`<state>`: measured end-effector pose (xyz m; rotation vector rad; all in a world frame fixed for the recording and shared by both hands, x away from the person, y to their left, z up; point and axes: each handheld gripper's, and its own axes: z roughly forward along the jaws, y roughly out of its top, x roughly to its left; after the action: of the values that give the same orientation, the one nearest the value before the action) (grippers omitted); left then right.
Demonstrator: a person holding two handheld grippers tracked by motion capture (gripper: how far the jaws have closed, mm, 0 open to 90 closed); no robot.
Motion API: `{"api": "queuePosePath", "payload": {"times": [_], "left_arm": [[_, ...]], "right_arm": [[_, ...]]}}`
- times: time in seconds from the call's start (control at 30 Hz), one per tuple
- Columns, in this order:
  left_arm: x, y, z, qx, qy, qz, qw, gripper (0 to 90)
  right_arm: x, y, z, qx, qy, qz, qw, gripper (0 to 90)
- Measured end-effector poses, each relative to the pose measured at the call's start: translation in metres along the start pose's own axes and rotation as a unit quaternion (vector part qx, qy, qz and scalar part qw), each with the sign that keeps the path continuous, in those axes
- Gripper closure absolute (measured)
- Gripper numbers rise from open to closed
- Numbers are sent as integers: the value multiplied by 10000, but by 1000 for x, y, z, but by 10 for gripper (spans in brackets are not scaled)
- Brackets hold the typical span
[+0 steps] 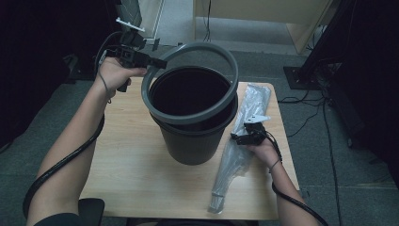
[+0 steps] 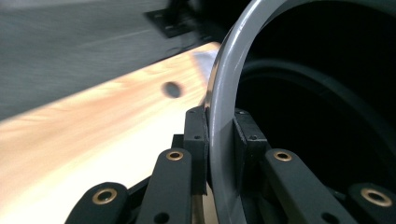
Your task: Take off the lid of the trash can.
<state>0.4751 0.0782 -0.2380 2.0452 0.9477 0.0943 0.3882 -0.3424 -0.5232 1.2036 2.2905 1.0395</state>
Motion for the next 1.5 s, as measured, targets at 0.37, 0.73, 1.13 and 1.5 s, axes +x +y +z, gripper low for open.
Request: {"api": "queuePosePath", "payload": {"times": [0.37,0.73,1.13,1.5], "left_arm": [[5,-6,-2,29,386,33,9992,765],[9,-9,-22,-100,636,46,9979,768],[21,-16,-42,-214,704,-139,9972,766],[29,-20,-65,-296,777,-275,9962,766]], "right_arm": [[0,0,0,-5,-5,1,10000,177],[0,0,0,-6,-7,2,10000,177],[0,0,0,-6,-4,2,10000,177],[0,0,0,-6,-4,3,10000,177]]}}
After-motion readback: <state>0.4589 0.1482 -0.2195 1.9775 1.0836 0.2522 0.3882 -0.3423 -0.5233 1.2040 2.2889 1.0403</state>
